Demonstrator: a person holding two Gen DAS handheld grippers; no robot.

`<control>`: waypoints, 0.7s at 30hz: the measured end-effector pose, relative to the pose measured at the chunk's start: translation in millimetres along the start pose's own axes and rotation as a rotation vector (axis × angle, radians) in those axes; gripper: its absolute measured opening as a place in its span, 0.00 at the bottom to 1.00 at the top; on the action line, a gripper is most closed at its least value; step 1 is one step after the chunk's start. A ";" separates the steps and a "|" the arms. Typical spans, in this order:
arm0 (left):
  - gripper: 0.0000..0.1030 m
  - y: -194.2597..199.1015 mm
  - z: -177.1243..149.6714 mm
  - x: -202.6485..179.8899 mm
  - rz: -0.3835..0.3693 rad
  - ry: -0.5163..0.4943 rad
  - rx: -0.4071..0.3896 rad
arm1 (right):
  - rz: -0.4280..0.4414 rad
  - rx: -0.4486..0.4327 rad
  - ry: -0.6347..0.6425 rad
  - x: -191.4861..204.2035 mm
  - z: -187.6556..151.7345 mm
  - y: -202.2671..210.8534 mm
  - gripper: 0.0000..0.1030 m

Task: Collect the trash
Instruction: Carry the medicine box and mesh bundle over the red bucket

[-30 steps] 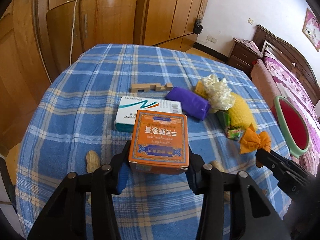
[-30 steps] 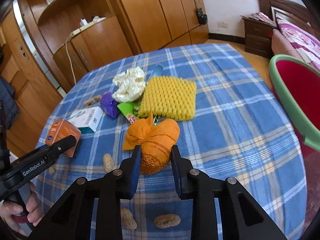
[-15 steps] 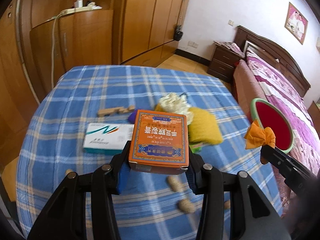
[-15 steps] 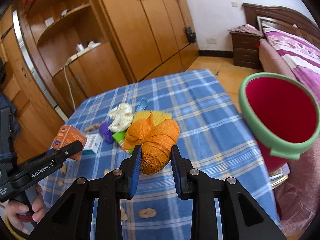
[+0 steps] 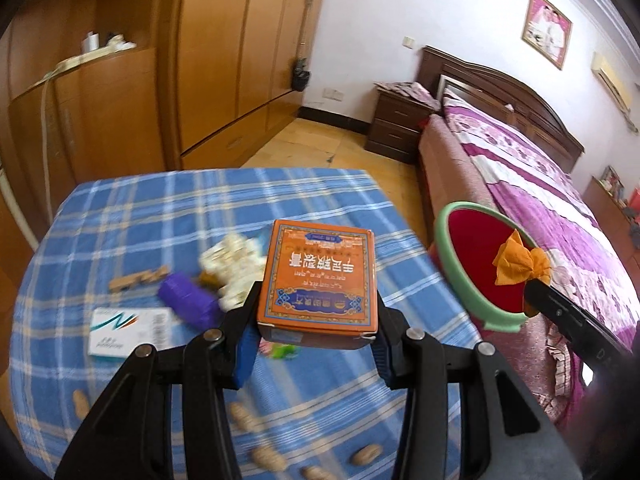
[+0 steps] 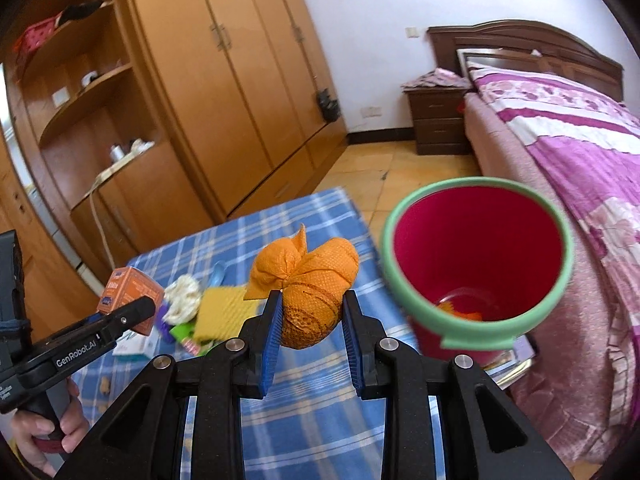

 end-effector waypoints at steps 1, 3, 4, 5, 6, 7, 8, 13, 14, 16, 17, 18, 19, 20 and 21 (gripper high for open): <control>0.47 -2.2 2.7 -5.6 -0.005 -0.008 0.001 | -0.006 -0.005 -0.004 -3.4 3.2 -1.0 0.28; 0.47 -5.6 7.3 -16.4 -0.017 -0.025 0.001 | -0.024 -0.020 -0.020 -15.7 8.3 2.9 0.28; 0.47 -7.3 10.1 -23.0 -0.023 -0.035 -0.001 | -0.029 -0.025 -0.025 -20.3 10.2 3.9 0.28; 0.47 -9.7 12.9 -29.9 -0.029 -0.045 -0.001 | -0.036 -0.031 -0.033 -25.6 12.2 5.3 0.28; 0.47 -10.9 14.6 -34.9 -0.034 -0.052 -0.001 | -0.045 -0.037 -0.041 -31.9 14.2 6.7 0.28; 0.47 -13.3 17.0 -41.8 -0.041 -0.061 -0.001 | -0.054 -0.040 -0.049 -38.6 16.1 7.7 0.28; 0.47 -15.9 19.5 -48.8 -0.048 -0.072 0.000 | -0.061 -0.044 -0.057 -44.6 17.9 8.7 0.28; 0.47 -30.5 26.3 -80.2 -0.073 -0.118 0.012 | -0.092 -0.056 -0.095 -72.7 24.4 9.3 0.28; 0.47 -34.0 26.9 -85.9 -0.078 -0.127 0.017 | -0.099 -0.057 -0.103 -79.4 24.7 10.2 0.28; 0.47 -43.2 27.8 -99.1 -0.087 -0.149 0.030 | -0.108 -0.059 -0.120 -91.2 25.8 10.5 0.28; 0.47 -47.9 28.0 -106.0 -0.091 -0.160 0.037 | -0.112 -0.059 -0.126 -95.7 26.3 10.0 0.28; 0.47 -51.9 28.5 -112.1 -0.095 -0.168 0.044 | -0.117 -0.059 -0.135 -101.7 26.6 9.5 0.28; 0.47 -56.1 28.4 -118.6 -0.101 -0.175 0.049 | -0.121 -0.059 -0.144 -108.0 26.9 8.7 0.28; 0.47 -60.9 28.3 -126.0 -0.109 -0.185 0.053 | -0.125 -0.059 -0.150 -111.9 26.8 7.9 0.28; 0.47 -63.8 28.1 -131.0 -0.114 -0.192 0.056 | -0.129 -0.056 -0.159 -118.7 26.8 6.5 0.28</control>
Point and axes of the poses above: each gripper's, at about its wrist camera, not at the fingertips, and y roughly against the way its jaws point, x to its left, z to its top, the point moved 7 cm from there along -y, roughly the way its jaws point, and after that the axes turned 6 degrees about x, right-handed, at the moved point
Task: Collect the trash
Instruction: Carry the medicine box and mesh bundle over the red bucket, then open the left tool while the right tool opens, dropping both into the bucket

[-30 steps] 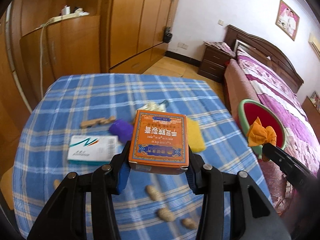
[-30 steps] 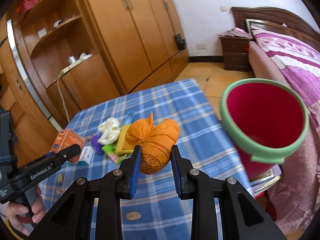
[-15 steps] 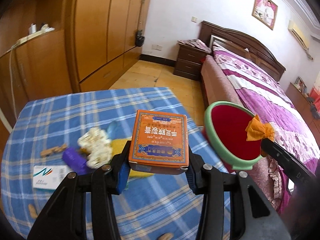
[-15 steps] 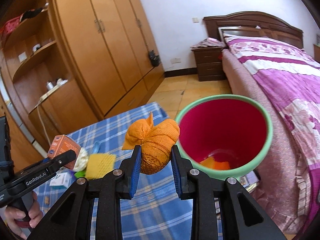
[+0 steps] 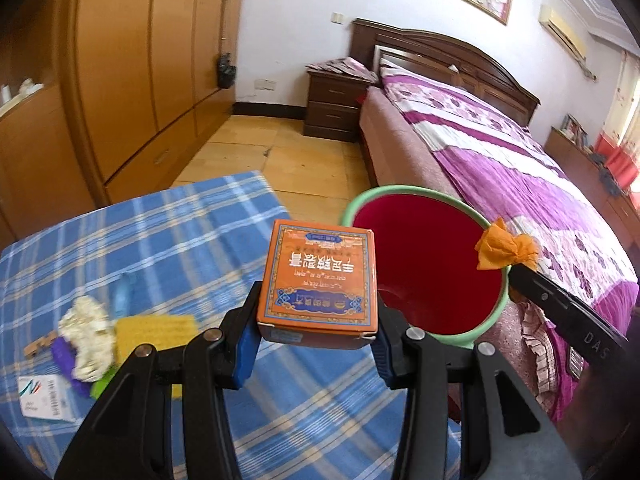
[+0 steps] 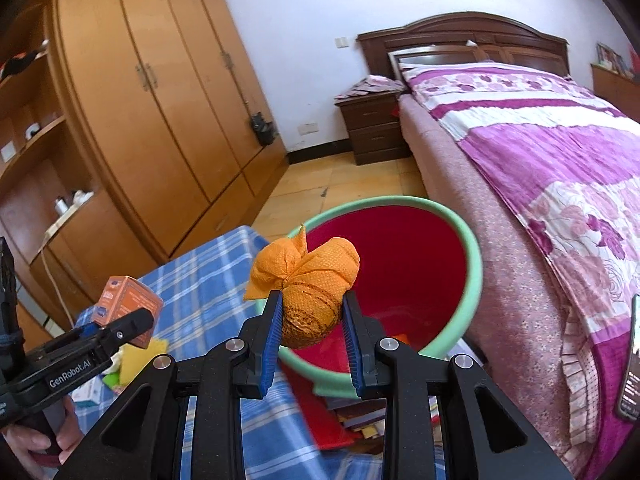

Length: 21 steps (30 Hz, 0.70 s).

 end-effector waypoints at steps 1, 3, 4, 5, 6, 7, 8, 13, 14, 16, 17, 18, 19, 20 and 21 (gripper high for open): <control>0.47 -4.8 1.4 -6.0 -0.007 -0.010 0.003 | -0.003 0.002 -0.006 -4.6 0.8 -2.1 0.28; 0.47 -13.0 3.8 -15.1 -0.017 -0.027 0.008 | -0.011 0.003 -0.018 -13.7 2.4 -5.6 0.28; 0.47 -17.4 5.5 -20.0 -0.019 -0.036 0.011 | -0.015 0.003 -0.023 -18.0 3.2 -7.4 0.28; 0.47 -21.3 6.9 -24.3 -0.022 -0.044 0.014 | -0.019 0.004 -0.028 -23.0 3.6 -9.9 0.28; 0.47 -25.5 8.1 -28.8 -0.025 -0.053 0.017 | -0.021 0.006 -0.033 -27.1 3.9 -12.4 0.28; 0.47 -30.1 9.9 -34.0 -0.028 -0.061 0.020 | -0.023 0.008 -0.036 -29.0 3.9 -14.3 0.28; 0.47 -34.6 11.2 -38.6 -0.032 -0.071 0.024 | -0.025 0.012 -0.043 -33.4 4.0 -17.4 0.28; 0.47 -51.8 14.6 -58.2 -0.046 -0.116 0.034 | -0.032 0.026 -0.075 -50.6 4.8 -28.5 0.28; 0.47 -54.4 14.8 -60.9 -0.051 -0.122 0.036 | -0.033 0.027 -0.079 -52.8 5.1 -29.6 0.28; 0.47 -60.2 15.1 -65.4 -0.059 -0.128 0.042 | -0.036 0.030 -0.087 -57.8 5.8 -31.8 0.28; 0.47 -63.1 15.0 -66.6 -0.064 -0.129 0.048 | -0.037 0.031 -0.089 -59.5 6.0 -32.6 0.28; 0.47 -65.2 15.2 -67.6 -0.068 -0.130 0.054 | -0.039 0.033 -0.091 -61.5 6.0 -33.8 0.28; 0.47 -67.4 15.3 -68.1 -0.070 -0.131 0.058 | -0.040 0.034 -0.092 -62.6 6.0 -35.2 0.28; 0.48 -68.8 15.2 -67.7 -0.069 -0.131 0.059 | -0.041 0.036 -0.094 -64.1 5.9 -36.7 0.28; 0.50 -70.4 15.4 -67.4 -0.066 -0.131 0.060 | -0.042 0.037 -0.095 -64.5 5.5 -37.8 0.28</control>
Point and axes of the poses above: each gripper's, at about its wrist camera, not at the fingertips, and y roughly against the way its jaws point, x to its left, z to its top, the point moved 7 cm from there along -y, roughly the way its jaws point, and after that the axes turned 6 degrees about x, right-handed, at the moved point
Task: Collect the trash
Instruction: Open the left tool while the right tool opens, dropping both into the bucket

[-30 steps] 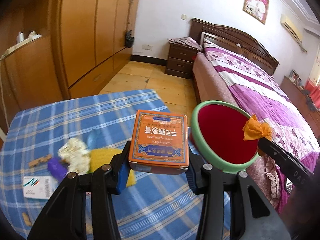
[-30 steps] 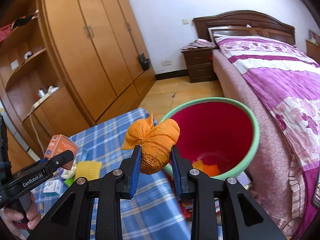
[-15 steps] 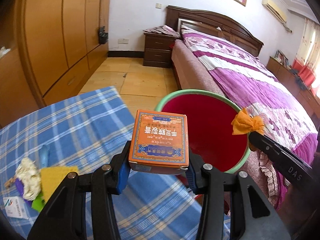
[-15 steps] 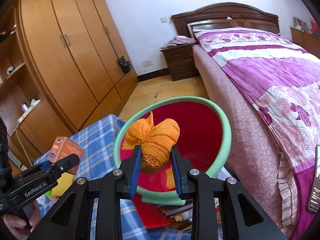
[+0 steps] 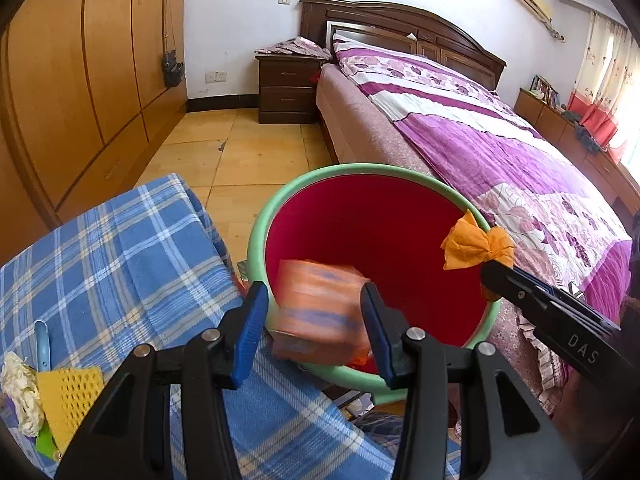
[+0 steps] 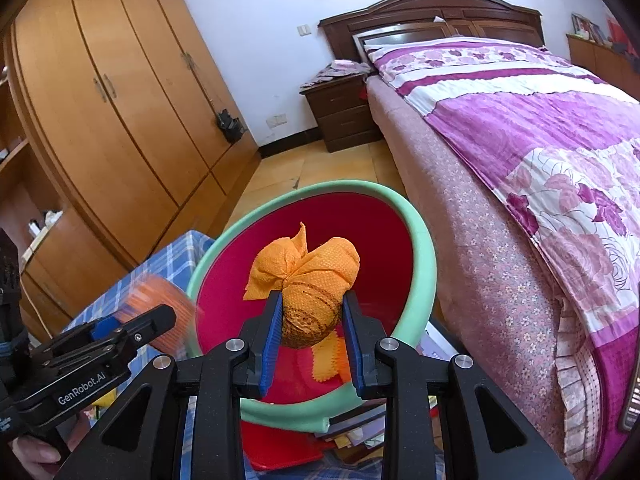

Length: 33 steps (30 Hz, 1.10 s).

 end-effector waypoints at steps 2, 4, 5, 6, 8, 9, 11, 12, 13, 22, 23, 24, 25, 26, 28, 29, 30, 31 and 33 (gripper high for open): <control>0.59 -1.7 0.4 0.6 0.006 0.001 -0.002 | -0.001 0.004 -0.004 -0.8 -0.1 -2.7 0.28; 0.59 -1.7 0.2 2.2 0.012 0.002 -0.007 | -0.004 0.008 -0.006 -1.4 -0.3 -5.4 0.29; 0.59 -2.1 -0.3 2.8 0.014 0.003 -0.005 | -0.004 0.009 -0.007 -1.2 -0.6 -6.2 0.29; 0.59 -2.5 -1.0 3.7 0.015 0.005 -0.004 | -0.005 0.011 -0.008 -1.4 -0.9 -7.3 0.30; 0.59 -3.4 -2.3 6.0 0.017 0.012 0.002 | -0.002 0.016 -0.012 -0.9 -0.8 -9.1 0.32; 0.59 -3.3 -3.3 7.3 0.018 0.017 0.005 | 0.000 0.021 -0.014 -0.6 -1.1 -10.1 0.32; 0.59 -2.2 -4.8 9.0 0.019 0.026 0.007 | 0.003 0.024 -0.020 -0.7 -1.4 -11.3 0.33; 0.59 -1.6 -5.2 10.0 0.019 0.030 0.007 | 0.005 0.028 -0.018 -0.2 -1.8 -11.7 0.33; 0.59 -0.4 -6.0 11.1 0.018 0.034 0.008 | 0.009 0.028 -0.018 0.0 -1.7 -12.0 0.36; 0.59 13.2 -12.5 18.4 0.019 0.061 0.000 | 0.031 0.016 -0.021 4.3 -5.3 -4.8 0.63; 0.59 15.3 -13.0 19.5 0.019 0.063 -0.003 | 0.036 0.014 -0.024 4.6 -5.9 -3.6 0.63; 0.59 17.7 -13.7 20.7 0.021 0.063 -0.005 | 0.039 0.014 -0.026 4.9 -6.8 -2.3 0.63; 0.59 20.3 -14.6 21.7 0.023 0.063 -0.007 | 0.039 0.012 -0.026 5.1 -7.2 -1.0 0.63; 0.59 22.7 -15.1 22.5 0.024 0.064 -0.010 | 0.038 0.011 -0.026 5.5 -7.7 0.7 0.63; 0.59 28.2 -17.1 25.7 0.028 0.069 -0.015 | 0.033 0.007 -0.024 6.2 -8.5 4.0 0.63; 0.59 30.8 -18.3 27.4 0.029 0.073 -0.017 | 0.031 0.005 -0.026 6.5 -8.7 5.3 0.63; 0.59 33.7 -19.5 29.3 0.031 0.079 -0.019 | 0.029 0.004 -0.029 6.8 -9.1 7.2 0.64; 0.59 36.8 -20.9 31.5 0.034 0.086 -0.022 | 0.031 0.003 -0.033 7.3 -9.7 9.2 0.64; 0.59 43.7 -24.6 37.2 0.043 0.102 -0.024 | 0.038 0.001 -0.035 9.7 -11.0 12.9 0.64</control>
Point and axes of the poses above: each gripper's, at about its wrist camera, not at the fingertips, and y roughly against the way its jaws point, x to its left, z to its top, the point moved 7 cm from there along -y, roughly the way its jaws point, and after that the axes turned 6 degrees about x, right-handed, at the moved point
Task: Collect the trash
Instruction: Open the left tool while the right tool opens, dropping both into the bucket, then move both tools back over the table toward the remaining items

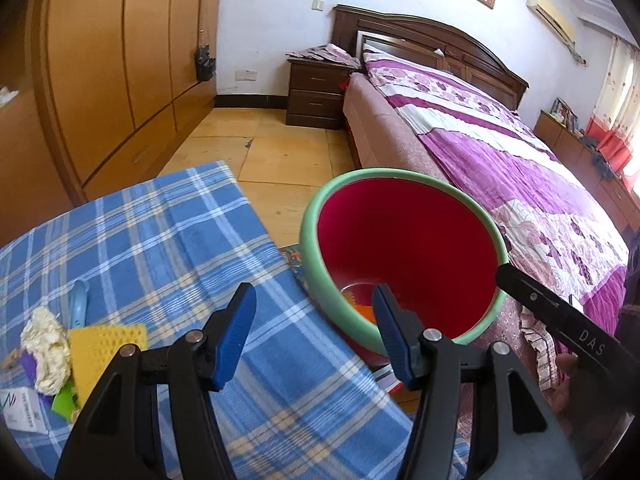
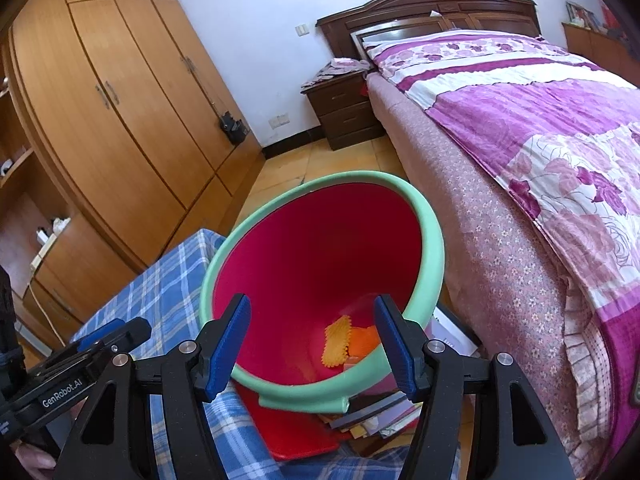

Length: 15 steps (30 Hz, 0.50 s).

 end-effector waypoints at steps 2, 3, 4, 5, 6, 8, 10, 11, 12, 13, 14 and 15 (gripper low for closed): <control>0.59 5.9 -2.6 5.2 0.009 0.011 -0.003 | 0.006 0.000 0.008 3.6 -1.8 3.1 0.64; 0.59 9.5 -4.5 8.6 0.014 0.018 -0.005 | 0.007 0.000 0.013 5.5 -2.8 4.7 0.64; 0.59 13.4 -6.4 12.0 0.020 0.024 -0.008 | 0.009 0.000 0.017 7.8 -4.2 6.3 0.64; 0.59 17.1 -8.4 15.5 0.025 0.029 -0.011 | 0.010 0.000 0.020 9.9 -5.4 7.8 0.64; 0.59 21.1 -10.5 19.1 0.031 0.035 -0.014 | 0.011 0.001 0.023 12.2 -6.5 9.4 0.65; 0.59 29.1 -15.0 26.9 0.043 0.046 -0.020 | 0.016 0.003 0.026 17.3 -9.7 12.1 0.68; 0.59 37.7 -19.8 36.5 0.057 0.059 -0.027 | 0.022 0.006 0.031 23.1 -13.1 15.4 0.68; 0.59 42.0 -22.3 41.5 0.064 0.066 -0.031 | 0.023 0.007 0.034 25.4 -14.3 16.6 0.69; 0.59 45.7 -24.3 46.0 0.070 0.072 -0.035 | 0.024 0.008 0.039 28.9 -16.2 18.4 0.69; 0.59 50.2 -26.9 51.6 0.078 0.079 -0.041 | 0.024 0.008 0.043 32.3 -18.1 20.1 0.69; 0.59 53.6 -29.2 56.9 0.088 0.085 -0.044 | 0.026 0.009 0.047 34.9 -19.7 21.4 0.69; 0.59 58.2 -32.9 64.0 0.102 0.095 -0.045 | 0.030 0.011 0.054 39.5 -22.3 23.1 0.69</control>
Point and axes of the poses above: each gripper's, at about its wrist camera, not at the fingertips, and y roughly against the way its jaws point, x to its left, z to its top, the point moved 7 cm from there along -y, roughly the way its jaws point, and after that the axes turned 6 degrees about x, right-handed, at the moved point
